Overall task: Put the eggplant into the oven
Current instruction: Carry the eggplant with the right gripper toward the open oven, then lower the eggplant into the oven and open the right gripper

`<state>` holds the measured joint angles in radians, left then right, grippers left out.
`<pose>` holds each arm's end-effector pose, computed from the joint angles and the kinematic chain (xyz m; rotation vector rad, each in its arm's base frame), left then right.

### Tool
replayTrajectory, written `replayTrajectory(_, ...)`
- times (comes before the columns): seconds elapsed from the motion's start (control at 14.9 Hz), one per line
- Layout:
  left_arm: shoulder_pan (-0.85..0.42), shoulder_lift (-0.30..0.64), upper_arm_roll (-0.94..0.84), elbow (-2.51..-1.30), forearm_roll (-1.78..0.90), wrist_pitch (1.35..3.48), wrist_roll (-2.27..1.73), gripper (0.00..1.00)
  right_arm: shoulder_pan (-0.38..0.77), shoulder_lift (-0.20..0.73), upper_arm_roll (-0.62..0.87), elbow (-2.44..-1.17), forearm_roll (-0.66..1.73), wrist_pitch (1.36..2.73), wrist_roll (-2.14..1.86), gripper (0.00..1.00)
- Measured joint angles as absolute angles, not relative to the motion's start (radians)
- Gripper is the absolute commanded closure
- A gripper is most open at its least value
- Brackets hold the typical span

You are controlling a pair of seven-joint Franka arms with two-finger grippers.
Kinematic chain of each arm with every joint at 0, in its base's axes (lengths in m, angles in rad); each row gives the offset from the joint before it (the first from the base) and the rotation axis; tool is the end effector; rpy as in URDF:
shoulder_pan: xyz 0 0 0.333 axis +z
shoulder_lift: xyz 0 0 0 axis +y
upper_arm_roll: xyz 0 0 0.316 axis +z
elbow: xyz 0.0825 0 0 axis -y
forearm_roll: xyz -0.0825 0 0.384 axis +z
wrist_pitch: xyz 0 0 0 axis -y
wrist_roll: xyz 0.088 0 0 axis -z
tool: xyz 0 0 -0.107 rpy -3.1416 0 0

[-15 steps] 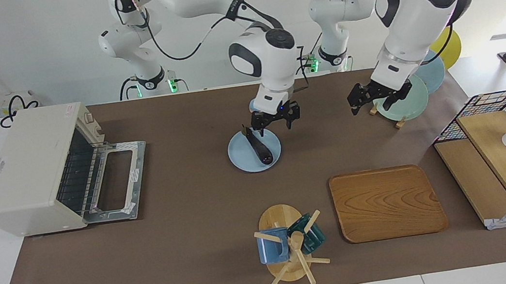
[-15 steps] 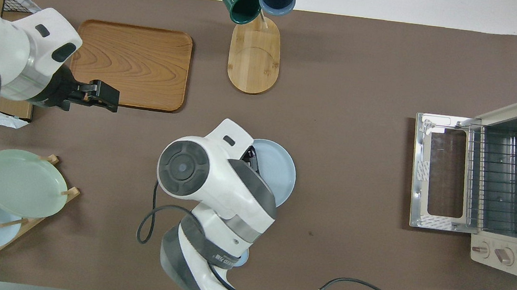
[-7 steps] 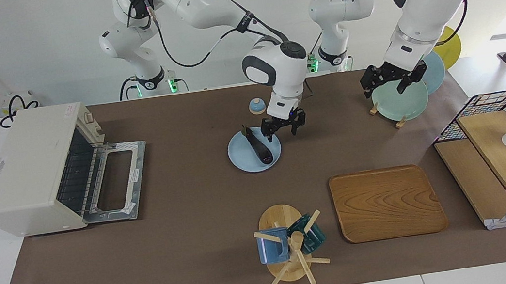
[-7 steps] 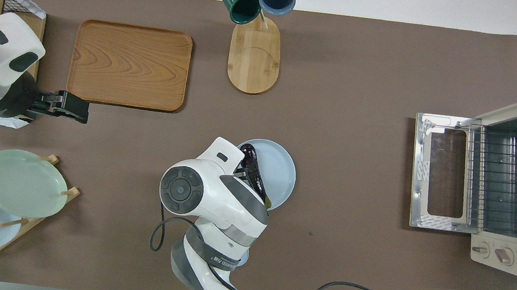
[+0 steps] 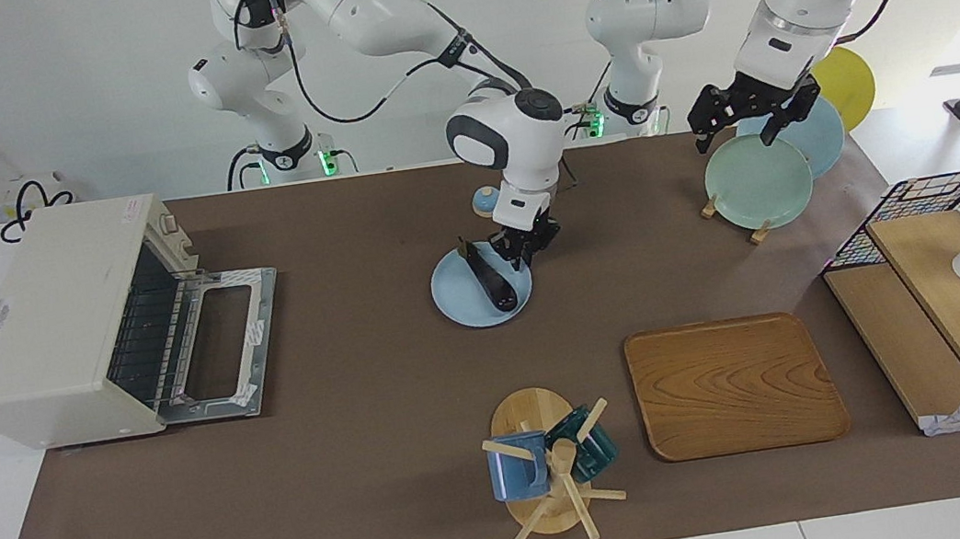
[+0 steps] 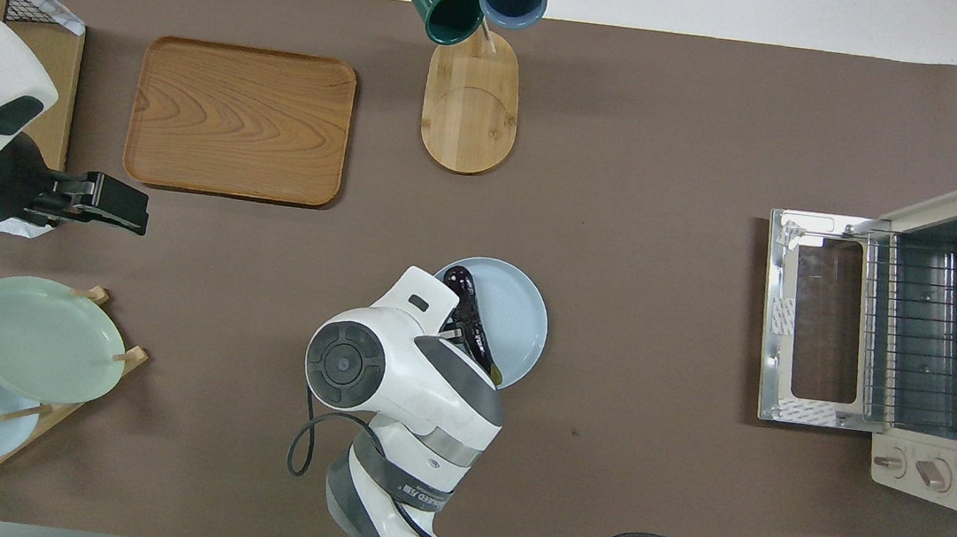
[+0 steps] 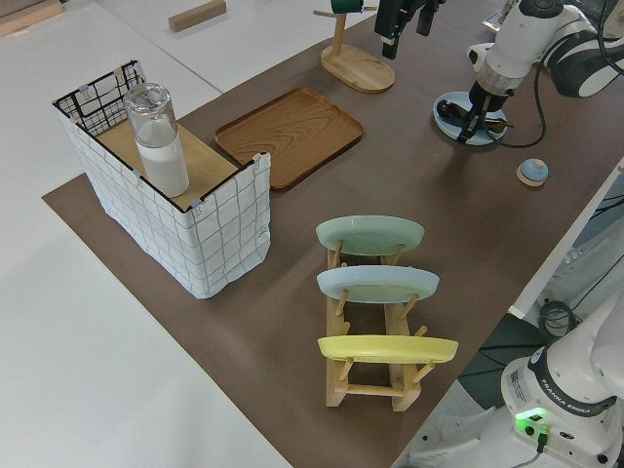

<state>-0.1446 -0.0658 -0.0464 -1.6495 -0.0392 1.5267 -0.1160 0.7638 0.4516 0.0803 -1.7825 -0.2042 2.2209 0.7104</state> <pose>0.5178 -0.1054 0.6195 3.1109 -0.1174 -0.0964 0.4415 0.4806 0.3029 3.0178 0.3800 0.1243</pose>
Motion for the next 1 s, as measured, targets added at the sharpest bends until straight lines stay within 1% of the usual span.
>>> replayTrajectory(0.27,-0.145,-0.065,-0.047,-1.649,-0.033,1.534,-0.116,0.0,0.761,0.441,0.079,-1.779,-0.218,2.205,0.71,1.0)
replayTrajectory(0.33,-0.145,-0.065,-0.048,-1.649,-0.032,1.537,-0.116,0.0,0.757,0.44,0.079,-1.763,-0.246,2.167,0.708,1.0)
replayTrajectory(0.6,-0.144,-0.062,-0.048,-1.67,-0.032,1.574,-0.116,0.0,0.714,0.433,0.076,-1.616,-0.322,1.906,0.591,1.0)
replayTrajectory(0.74,-0.144,-0.058,-0.048,-1.675,-0.032,1.58,-0.116,0.0,0.646,0.4,0.072,-1.594,-0.328,1.836,0.486,1.0)
replayTrajectory(0.87,-0.144,-0.056,-0.048,-1.671,-0.031,1.58,-0.116,0.0,0.527,0.338,0.069,-1.611,-0.33,1.803,0.335,1.0)
replayTrajectory(1.0,-0.144,-0.051,-0.048,-1.659,-0.031,1.58,-0.116,0.0,0.389,0.251,0.068,-1.667,-0.329,1.793,0.19,1.0)
